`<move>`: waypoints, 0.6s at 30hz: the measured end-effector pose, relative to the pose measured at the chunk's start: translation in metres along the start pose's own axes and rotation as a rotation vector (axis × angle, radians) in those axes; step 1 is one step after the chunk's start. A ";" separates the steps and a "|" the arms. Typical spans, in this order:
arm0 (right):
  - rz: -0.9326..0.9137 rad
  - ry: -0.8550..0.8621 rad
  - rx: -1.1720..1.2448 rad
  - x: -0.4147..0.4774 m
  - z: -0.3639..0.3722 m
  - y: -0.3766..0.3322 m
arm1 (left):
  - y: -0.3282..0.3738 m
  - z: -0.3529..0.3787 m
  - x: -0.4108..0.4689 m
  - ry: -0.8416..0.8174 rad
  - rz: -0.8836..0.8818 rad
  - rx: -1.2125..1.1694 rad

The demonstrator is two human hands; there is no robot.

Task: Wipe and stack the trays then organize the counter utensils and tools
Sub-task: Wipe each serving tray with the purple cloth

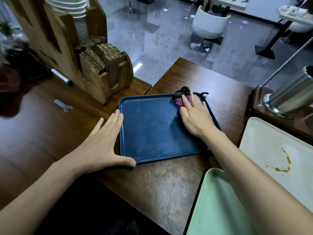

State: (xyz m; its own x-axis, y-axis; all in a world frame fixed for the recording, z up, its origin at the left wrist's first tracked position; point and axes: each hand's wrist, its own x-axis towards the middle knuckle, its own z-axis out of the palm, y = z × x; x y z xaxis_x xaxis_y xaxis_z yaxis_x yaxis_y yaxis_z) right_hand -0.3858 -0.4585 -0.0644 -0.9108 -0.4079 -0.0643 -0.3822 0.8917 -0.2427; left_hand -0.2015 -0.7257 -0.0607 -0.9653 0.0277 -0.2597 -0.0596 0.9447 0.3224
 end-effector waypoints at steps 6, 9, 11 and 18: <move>-0.056 -0.043 0.040 -0.005 0.005 -0.044 | 0.001 0.000 0.000 0.005 0.013 0.002; -0.226 -0.090 0.099 -0.003 0.015 -0.091 | 0.001 0.000 -0.001 0.025 0.026 -0.019; -0.314 -0.128 0.126 0.000 0.018 -0.114 | 0.002 0.000 -0.003 0.052 0.040 -0.030; -0.490 -0.221 0.140 -0.027 0.021 -0.125 | 0.002 0.004 -0.003 0.104 0.018 -0.055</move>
State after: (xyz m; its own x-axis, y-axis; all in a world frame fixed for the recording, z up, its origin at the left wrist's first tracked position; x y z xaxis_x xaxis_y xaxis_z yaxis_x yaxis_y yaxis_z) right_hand -0.3103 -0.5626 -0.0524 -0.5715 -0.8132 -0.1098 -0.7147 0.5590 -0.4204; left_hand -0.1975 -0.7224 -0.0622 -0.9873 0.0074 -0.1587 -0.0536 0.9249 0.3764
